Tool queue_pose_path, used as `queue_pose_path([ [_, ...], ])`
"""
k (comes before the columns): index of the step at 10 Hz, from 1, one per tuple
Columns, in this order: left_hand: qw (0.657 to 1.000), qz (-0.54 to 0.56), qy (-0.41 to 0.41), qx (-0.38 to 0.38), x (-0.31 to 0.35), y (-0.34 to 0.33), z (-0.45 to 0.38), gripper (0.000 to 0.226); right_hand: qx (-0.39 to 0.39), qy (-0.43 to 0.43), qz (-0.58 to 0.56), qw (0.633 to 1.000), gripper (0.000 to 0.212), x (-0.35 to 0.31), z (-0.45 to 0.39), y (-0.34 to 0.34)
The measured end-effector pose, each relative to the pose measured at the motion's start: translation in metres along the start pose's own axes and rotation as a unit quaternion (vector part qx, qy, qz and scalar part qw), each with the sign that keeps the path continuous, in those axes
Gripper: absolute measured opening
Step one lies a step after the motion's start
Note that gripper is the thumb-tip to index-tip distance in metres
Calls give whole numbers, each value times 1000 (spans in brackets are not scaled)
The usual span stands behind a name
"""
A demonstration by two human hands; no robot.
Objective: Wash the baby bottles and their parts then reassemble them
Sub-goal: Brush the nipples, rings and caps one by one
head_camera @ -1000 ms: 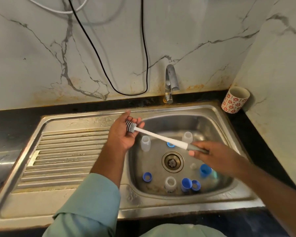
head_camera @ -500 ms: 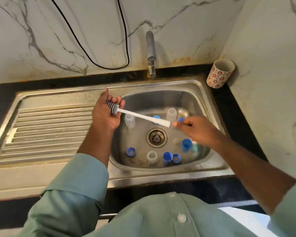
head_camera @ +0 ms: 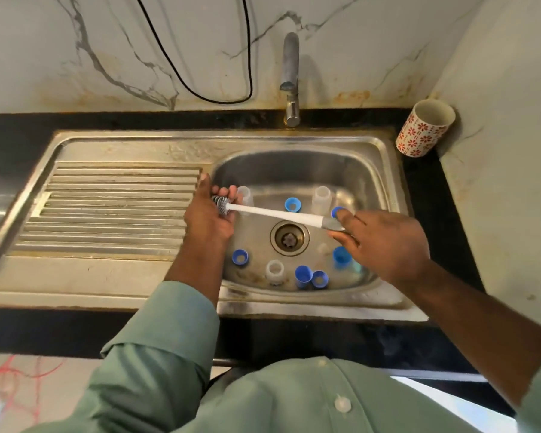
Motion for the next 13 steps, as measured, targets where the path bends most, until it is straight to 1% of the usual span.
queue_pose_path([
  [1,998,-8,57,32,12,10,-9,47,107,89,40,989,39,-2,2,-7],
  [2,996,-23,91,-3,25,11,-13,55,-29,-11,-64,998,33,-17,-7,-2],
  [3,994,27,74,-81,30,8,-13,59,-321,-320,-498,739,47,-34,-10,6],
  [4,989,50,75,-114,29,7,-13,56,-331,-332,-487,737,48,-39,-10,8],
  [5,992,42,104,-47,26,13,-22,59,-38,-55,-16,998,29,-35,-13,17],
  [6,990,36,135,-23,30,15,-26,59,85,42,54,994,22,-43,-9,10],
  [7,989,41,127,-69,39,11,-27,62,-186,-225,-311,905,36,-51,-24,10],
  [8,982,67,135,-112,40,9,-27,69,-339,-366,-525,690,48,-50,-24,5],
  [9,981,77,144,-100,34,10,-31,73,-189,-191,-205,941,41,-37,-24,3],
  [10,982,100,155,-48,30,9,-35,64,25,16,47,998,39,-37,-17,-2],
  [11,983,92,142,-74,32,7,-32,63,-161,-181,-219,945,32,-40,-27,4],
  [12,980,80,126,-132,34,3,-27,68,-389,-365,-545,646,57,-40,-22,2],
  [13,987,74,112,-84,34,0,-32,62,-301,-265,-402,823,42,-34,-26,4],
])
Point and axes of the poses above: each hand's wrist, its own z-axis away from the middle knuckle, its own y-axis out of the back of the hand, x = y × z, the point moved 2 cm from there along -z, towards the middle knuckle, and after that the axes turned 1 degree about x, right-handed, at the moved point
